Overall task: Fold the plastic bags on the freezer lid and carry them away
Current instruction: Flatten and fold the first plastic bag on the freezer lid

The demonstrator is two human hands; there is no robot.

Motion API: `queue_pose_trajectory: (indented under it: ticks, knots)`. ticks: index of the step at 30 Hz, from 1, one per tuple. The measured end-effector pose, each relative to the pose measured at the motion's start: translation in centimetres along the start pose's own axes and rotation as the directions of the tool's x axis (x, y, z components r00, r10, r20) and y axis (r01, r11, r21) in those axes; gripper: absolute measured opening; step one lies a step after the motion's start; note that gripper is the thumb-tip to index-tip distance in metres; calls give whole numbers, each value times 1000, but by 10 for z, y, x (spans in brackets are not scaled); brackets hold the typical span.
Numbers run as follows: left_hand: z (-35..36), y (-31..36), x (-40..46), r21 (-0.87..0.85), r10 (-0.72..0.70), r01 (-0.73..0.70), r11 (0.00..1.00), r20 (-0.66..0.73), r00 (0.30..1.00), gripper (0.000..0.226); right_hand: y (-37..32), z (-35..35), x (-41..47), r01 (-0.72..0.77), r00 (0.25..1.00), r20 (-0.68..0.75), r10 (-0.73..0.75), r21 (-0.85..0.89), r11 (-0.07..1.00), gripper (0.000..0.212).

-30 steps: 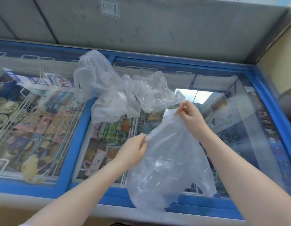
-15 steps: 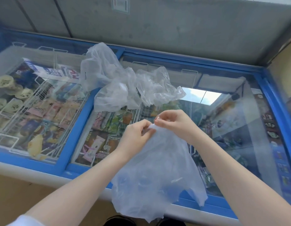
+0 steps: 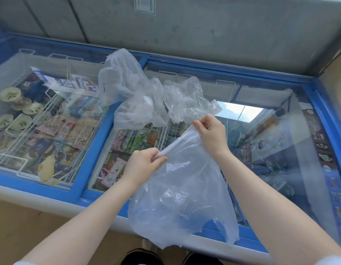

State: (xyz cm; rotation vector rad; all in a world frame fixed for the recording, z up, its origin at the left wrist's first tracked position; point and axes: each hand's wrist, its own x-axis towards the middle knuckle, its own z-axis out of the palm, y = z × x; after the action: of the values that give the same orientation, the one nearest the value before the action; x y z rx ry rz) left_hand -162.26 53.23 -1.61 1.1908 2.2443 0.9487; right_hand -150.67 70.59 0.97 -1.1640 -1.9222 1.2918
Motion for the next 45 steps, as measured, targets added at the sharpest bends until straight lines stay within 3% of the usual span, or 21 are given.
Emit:
queue_pose_trajectory:
  ticks: [2,3,6,9,11,13,15,16,18,22,25,27,29,31,33,37,40,45]
  knots:
    - [-8,7,7,-50,-73,79,996,114,991,17,-3,6,-2,-17,997,77,12,67,998,24]
    - [-10,14,14,-121,-89,107,987,144,985,22,-8,8,-4,-13,988,157,1,80,997,17]
    - [-8,39,40,-326,-81,119,938,129,988,15,-15,5,-10,-36,918,395,-22,138,990,12]
    - [2,40,52,-464,-137,123,877,4,991,10,11,-21,-17,-38,923,385,11,61,997,46]
    - [5,29,50,-563,-235,163,811,-58,970,15,40,-44,-27,-102,896,426,130,-89,991,62]
    - [8,15,46,-633,-343,224,741,-71,936,18,65,-56,-38,-90,841,492,226,-285,954,51]
    - [12,1,41,-689,-443,287,665,-55,895,15,79,-60,-41,-39,859,461,221,-372,927,19]
    - [12,-6,39,-723,-479,304,620,-42,877,13,80,-62,-40,-27,880,434,195,-363,931,15]
    - [8,-21,35,-761,-531,330,559,-24,847,12,71,-70,-35,-41,898,403,176,-323,946,22]
    - [-3,-39,29,-766,-571,369,526,3,821,21,49,-92,-25,-113,877,439,198,-212,971,13]
    - [-2,-34,32,-787,-539,350,509,26,842,24,45,-105,-17,-121,857,442,266,-328,937,22]
    - [-2,-31,37,-794,-496,357,491,82,864,17,43,-113,-12,-137,805,462,371,-464,875,36]
    - [-4,-27,42,-766,-430,378,520,148,891,10,43,-117,-8,-77,732,488,475,-634,770,39]
    - [-3,-24,50,-705,-357,386,595,198,913,23,48,-117,-4,21,709,472,524,-756,654,33]
    - [1,-14,55,-663,-277,334,670,194,941,22,54,-112,-2,78,767,423,483,-808,584,41]
    - [5,0,61,-765,-243,270,584,152,958,11,71,-108,1,47,957,195,217,-837,546,30]
    - [5,-7,56,-662,-201,294,690,215,956,15,88,-118,6,-36,986,60,155,-832,554,28]
    - [11,-8,53,-344,-95,191,919,277,956,8,85,-117,14,-50,986,46,161,-839,541,56]
